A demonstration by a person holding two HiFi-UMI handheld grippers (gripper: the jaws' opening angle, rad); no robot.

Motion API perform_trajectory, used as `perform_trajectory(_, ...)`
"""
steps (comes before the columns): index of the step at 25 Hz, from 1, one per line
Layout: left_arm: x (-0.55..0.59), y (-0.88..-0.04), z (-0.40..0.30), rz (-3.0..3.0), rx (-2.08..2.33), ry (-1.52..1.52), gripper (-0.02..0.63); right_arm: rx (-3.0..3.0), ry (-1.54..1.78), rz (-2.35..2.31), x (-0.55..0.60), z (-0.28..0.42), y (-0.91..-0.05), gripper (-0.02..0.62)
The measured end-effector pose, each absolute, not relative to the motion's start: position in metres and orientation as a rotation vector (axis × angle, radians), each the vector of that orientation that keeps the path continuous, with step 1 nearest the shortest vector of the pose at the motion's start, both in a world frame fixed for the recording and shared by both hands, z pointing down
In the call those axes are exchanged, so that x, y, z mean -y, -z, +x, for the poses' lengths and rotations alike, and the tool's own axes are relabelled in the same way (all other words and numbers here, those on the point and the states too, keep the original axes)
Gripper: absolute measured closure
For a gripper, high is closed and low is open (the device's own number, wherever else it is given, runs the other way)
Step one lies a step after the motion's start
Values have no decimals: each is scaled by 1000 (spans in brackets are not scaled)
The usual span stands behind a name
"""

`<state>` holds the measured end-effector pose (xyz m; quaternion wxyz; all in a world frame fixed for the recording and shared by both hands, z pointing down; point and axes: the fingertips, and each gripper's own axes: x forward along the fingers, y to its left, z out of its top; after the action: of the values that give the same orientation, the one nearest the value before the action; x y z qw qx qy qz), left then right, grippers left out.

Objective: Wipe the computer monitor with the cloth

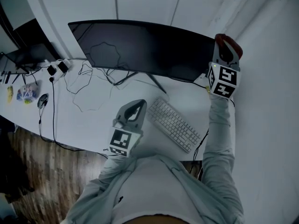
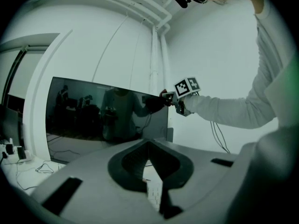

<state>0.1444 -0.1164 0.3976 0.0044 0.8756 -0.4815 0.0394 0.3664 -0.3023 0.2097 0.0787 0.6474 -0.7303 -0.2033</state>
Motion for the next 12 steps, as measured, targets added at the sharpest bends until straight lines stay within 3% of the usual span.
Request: perform_trajectory(12,117,-398,47,2684,1564,-145,585,2339,683,1655,309,192,-209,556)
